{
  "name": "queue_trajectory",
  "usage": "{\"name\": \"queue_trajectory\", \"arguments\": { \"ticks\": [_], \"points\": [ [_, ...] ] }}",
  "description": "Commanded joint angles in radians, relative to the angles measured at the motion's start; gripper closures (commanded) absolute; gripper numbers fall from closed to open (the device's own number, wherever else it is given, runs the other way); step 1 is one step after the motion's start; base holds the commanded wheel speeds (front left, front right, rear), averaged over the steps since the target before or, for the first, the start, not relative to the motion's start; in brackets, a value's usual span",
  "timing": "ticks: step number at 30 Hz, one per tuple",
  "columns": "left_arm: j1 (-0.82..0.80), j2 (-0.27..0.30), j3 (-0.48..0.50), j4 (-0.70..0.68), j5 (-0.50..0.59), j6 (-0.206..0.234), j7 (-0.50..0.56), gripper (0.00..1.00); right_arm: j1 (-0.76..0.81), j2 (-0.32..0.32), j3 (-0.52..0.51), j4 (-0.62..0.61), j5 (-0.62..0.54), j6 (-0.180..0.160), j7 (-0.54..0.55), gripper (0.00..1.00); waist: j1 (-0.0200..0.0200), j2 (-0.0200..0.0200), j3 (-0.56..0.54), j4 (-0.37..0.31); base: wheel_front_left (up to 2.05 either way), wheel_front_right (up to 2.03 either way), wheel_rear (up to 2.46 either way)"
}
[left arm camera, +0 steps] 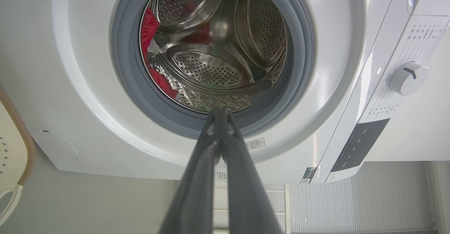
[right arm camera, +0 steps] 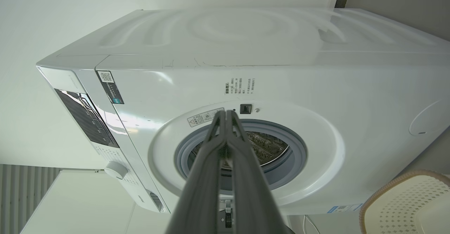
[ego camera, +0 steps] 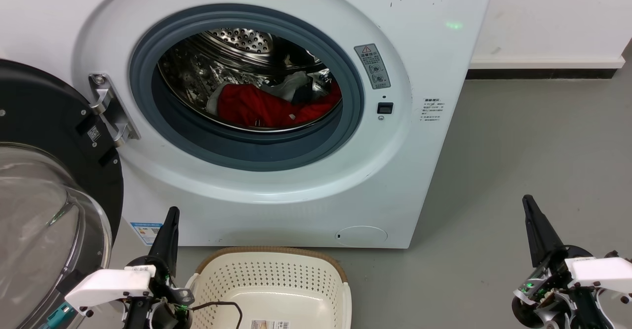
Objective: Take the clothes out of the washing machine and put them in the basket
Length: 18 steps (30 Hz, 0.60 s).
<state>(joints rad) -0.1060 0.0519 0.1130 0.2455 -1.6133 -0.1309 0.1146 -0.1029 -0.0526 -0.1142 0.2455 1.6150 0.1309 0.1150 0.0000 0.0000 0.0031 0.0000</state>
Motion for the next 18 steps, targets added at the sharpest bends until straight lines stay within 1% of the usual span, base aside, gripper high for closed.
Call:
{"name": "queue_trajectory", "arguments": {
  "ticks": [1, 18],
  "points": [
    [-0.007, -0.002, 0.002, 0.001, 0.001, -0.003, 0.002, 1.0, -0.013, 0.004, 0.0, 0.001, -0.005, 0.0, 0.001, 1.0, 0.0, 0.0, 0.0, 0.0, 0.0, 0.0, 0.0],
    [-0.007, -0.002, 0.002, 0.001, 0.001, -0.003, 0.001, 1.0, -0.013, 0.004, 0.0, 0.001, -0.005, 0.0, 0.001, 1.0, 0.0, 0.0, 0.0, 0.0, 0.0, 0.0, 0.0]
  ]
}}
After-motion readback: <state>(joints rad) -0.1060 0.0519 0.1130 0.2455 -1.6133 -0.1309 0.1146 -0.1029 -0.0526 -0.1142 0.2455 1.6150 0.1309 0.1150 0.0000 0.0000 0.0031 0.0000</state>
